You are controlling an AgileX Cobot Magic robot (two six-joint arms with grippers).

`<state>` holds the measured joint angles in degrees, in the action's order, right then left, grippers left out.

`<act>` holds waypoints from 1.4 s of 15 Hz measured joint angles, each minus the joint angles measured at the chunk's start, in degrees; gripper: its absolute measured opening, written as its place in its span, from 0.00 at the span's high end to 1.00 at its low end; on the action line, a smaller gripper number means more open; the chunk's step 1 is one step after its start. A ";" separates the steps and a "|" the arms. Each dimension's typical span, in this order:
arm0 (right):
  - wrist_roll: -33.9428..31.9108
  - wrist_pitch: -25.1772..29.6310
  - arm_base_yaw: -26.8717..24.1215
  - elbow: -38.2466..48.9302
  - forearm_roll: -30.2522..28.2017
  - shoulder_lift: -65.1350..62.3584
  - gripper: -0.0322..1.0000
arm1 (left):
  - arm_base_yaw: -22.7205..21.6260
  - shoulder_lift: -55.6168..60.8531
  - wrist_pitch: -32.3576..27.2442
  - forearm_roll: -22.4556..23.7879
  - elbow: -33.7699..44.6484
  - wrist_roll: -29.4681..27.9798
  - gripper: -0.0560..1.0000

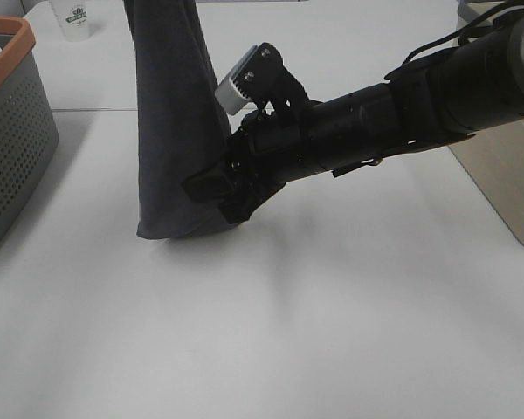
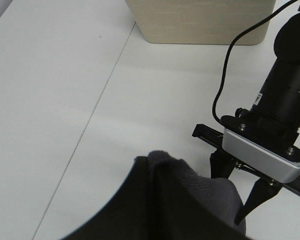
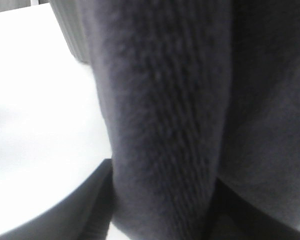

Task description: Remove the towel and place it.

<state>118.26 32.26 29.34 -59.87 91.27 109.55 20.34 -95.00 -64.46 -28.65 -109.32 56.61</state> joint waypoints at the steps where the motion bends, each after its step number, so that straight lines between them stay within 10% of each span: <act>1: -3.44 0.00 0.00 0.00 -3.32 -0.63 0.41 | 0.00 0.00 0.00 0.34 0.00 -0.17 0.95; 9: -5.96 -0.11 0.00 0.00 -13.29 -0.80 0.55 | 0.00 0.00 0.00 0.40 0.00 -0.17 0.95; 14: -3.38 -2.35 0.00 0.00 0.00 -0.80 0.50 | 0.00 0.00 0.00 0.40 0.00 -1.49 0.95; 21: -0.57 -10.83 0.00 0.00 1.78 -0.80 0.47 | 0.00 0.00 0.00 0.40 0.00 -1.49 0.95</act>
<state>117.69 21.43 29.34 -59.87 93.05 108.75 20.34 -95.00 -64.46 -28.25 -109.32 55.12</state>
